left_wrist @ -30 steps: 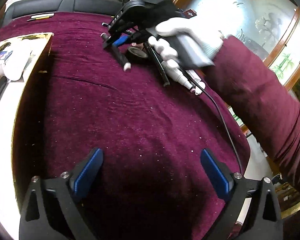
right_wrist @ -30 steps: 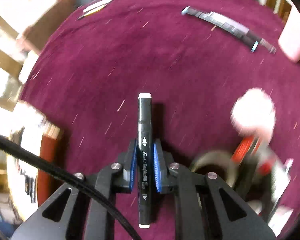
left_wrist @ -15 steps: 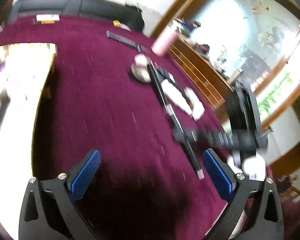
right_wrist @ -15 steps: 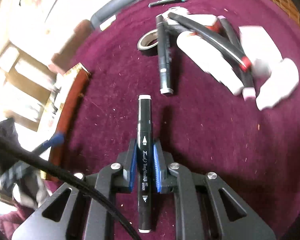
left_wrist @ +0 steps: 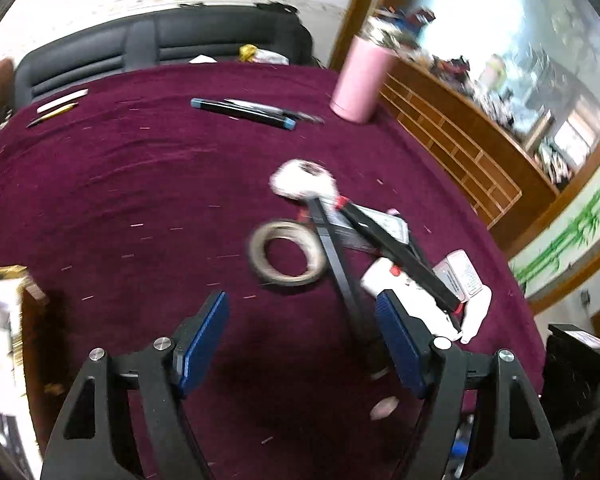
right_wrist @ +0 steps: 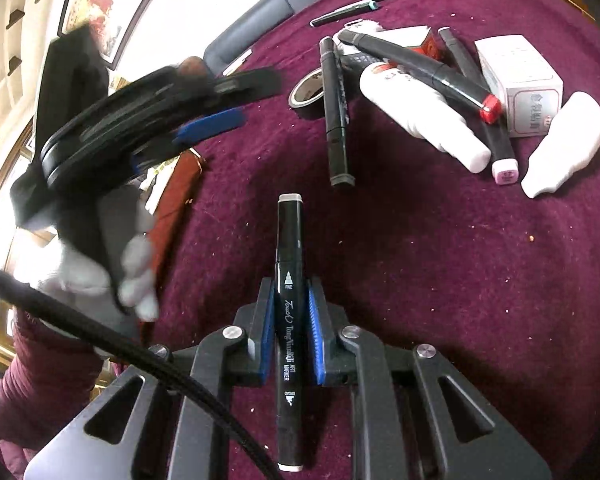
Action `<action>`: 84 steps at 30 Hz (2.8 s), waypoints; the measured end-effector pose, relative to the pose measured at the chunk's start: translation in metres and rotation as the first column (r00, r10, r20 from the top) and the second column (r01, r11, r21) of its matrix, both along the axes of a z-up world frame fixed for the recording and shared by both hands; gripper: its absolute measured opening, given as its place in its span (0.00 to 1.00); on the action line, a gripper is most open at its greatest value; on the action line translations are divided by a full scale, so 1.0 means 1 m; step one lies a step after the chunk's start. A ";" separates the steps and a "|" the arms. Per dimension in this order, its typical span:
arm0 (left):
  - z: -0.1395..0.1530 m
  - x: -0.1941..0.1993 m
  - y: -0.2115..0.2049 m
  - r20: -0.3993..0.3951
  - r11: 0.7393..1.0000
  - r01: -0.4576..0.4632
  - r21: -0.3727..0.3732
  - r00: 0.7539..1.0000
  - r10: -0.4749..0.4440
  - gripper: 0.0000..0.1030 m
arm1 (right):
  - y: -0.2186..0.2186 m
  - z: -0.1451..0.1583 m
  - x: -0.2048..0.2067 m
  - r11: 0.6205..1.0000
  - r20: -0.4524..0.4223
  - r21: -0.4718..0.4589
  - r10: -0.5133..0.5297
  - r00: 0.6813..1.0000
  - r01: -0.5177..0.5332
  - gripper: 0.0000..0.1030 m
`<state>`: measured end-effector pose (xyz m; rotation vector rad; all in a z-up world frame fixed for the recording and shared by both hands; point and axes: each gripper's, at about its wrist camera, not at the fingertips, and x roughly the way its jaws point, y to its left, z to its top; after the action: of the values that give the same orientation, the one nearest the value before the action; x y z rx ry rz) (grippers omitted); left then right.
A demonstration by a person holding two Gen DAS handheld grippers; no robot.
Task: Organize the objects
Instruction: 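Grasp another black marker with the left gripper, then carry both markers into the tray and open both grippers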
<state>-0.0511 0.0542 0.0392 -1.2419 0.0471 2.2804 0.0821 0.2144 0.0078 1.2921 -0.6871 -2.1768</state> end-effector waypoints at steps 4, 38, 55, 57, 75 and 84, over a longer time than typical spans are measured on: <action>-0.013 -0.003 0.029 0.023 0.999 0.031 -0.044 0.999 -0.030 0.57 | -0.001 -0.001 -0.003 1.000 0.002 -0.012 0.004 1.000 -0.004 0.14; 0.044 0.087 -0.150 -0.084 0.980 -0.079 0.184 0.992 0.096 0.11 | 0.001 -0.002 -0.018 0.985 0.040 -0.170 0.016 0.999 -0.009 0.13; 0.043 0.099 -0.357 -0.161 0.903 -0.417 0.102 0.889 0.429 0.11 | -0.224 0.045 -0.055 0.894 -0.001 -0.301 0.347 0.938 -0.331 0.14; 0.037 0.085 -0.366 -0.151 0.903 -0.422 0.085 0.890 0.430 0.11 | -0.243 0.045 -0.057 0.893 0.012 -0.288 0.366 0.931 -0.347 0.14; -0.011 0.027 -0.384 -0.030 0.917 -0.397 -0.039 0.918 0.396 0.11 | -0.291 0.000 -0.065 0.970 0.182 -0.085 0.240 0.953 -0.228 0.14; -0.003 0.039 -0.392 -0.046 0.904 -0.426 0.021 0.903 0.427 0.23 | -0.289 0.008 -0.062 0.980 0.166 0.030 0.189 0.968 -0.197 0.16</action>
<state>-0.0124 -0.3373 0.0364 -1.2889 -0.2433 2.6785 0.0205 -0.0744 0.0154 1.5077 -0.5489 -1.9572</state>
